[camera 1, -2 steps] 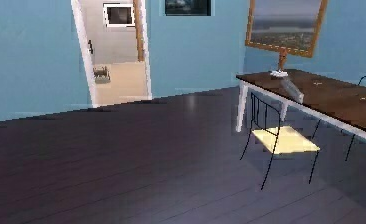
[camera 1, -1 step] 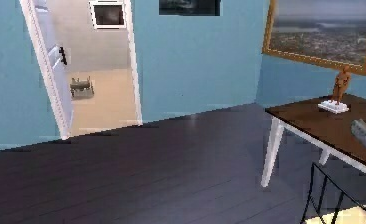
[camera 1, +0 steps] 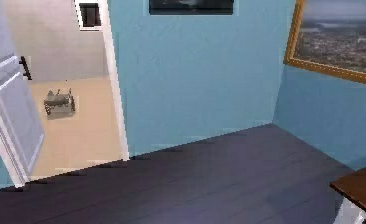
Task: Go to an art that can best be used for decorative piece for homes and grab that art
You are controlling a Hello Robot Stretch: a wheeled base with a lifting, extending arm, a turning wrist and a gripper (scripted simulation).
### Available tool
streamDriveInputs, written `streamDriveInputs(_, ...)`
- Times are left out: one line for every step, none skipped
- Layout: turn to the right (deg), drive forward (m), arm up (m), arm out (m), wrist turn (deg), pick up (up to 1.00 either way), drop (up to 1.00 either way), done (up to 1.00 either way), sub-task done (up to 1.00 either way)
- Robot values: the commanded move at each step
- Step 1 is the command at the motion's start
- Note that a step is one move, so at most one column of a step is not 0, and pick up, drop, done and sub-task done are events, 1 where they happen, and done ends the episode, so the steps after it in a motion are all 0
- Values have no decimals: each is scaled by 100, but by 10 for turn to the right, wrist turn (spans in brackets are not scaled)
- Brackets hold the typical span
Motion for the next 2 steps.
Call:
streamDriveInputs(0, 25, 0, 0, 0, 0, 0, 0, 0)
streamDriveInputs(-210, 0, 0, 0, 0, 0, 0, 0, 0)
